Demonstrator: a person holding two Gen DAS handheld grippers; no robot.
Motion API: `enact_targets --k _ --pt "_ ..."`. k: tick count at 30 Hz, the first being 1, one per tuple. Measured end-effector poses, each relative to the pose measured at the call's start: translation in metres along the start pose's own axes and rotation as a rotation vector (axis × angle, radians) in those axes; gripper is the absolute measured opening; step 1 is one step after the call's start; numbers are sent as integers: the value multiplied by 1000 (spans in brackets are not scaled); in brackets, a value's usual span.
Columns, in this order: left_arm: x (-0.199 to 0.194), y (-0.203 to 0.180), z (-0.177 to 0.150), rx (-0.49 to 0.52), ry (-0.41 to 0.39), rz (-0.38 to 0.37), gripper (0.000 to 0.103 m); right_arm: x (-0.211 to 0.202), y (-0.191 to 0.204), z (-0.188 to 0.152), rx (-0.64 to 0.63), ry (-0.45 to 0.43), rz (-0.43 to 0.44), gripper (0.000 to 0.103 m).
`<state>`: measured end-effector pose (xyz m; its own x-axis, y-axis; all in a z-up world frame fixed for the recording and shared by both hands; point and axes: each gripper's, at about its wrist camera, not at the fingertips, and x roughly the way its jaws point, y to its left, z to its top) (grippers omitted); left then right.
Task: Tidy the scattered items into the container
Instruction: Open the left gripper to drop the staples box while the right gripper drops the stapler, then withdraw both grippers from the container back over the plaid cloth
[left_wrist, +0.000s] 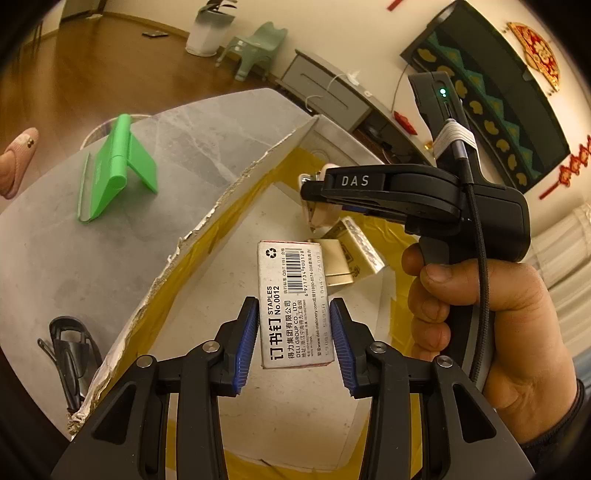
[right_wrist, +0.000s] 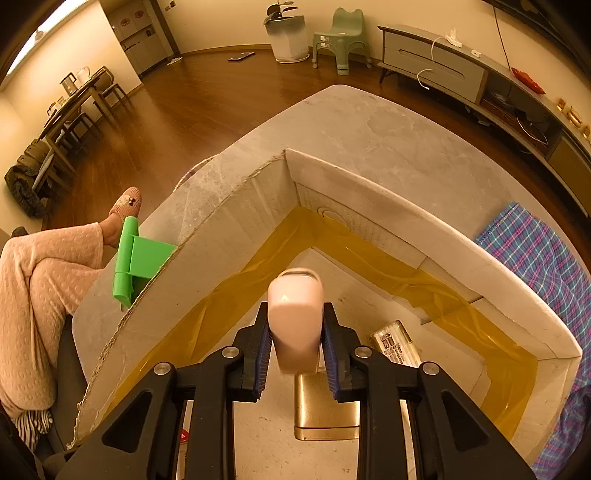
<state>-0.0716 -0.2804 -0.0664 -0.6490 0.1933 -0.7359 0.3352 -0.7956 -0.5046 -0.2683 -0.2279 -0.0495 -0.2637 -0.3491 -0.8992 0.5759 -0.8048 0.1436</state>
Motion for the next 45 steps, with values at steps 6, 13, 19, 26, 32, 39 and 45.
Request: enact_targets --k 6,13,19,26,32,39,45 --pt "0 0 -1 -3 8 3 44 -6 -4 -2 20 -18 7 29" --pt "-1 -1 -3 -6 15 9 44 -17 -3 -11 27 -25 35 29" --pt "-6 -3 -5 -19 17 14 44 -25 -4 -24 21 -15 49 29" --pt "-18 -9 -9 -14 1 25 45 -49 0 -37 1 -35 71 29" --pt "-32 -15 -11 1 -27 31 45 -78 4 -51 -17 -62 99 29" --pt "-47 -27 -15 40 -66 55 45 -104 2 -74 -33 -77 131 29" --pt "-59 -43 -24 84 -106 38 45 -126 -6 -95 -44 -104 150 29"
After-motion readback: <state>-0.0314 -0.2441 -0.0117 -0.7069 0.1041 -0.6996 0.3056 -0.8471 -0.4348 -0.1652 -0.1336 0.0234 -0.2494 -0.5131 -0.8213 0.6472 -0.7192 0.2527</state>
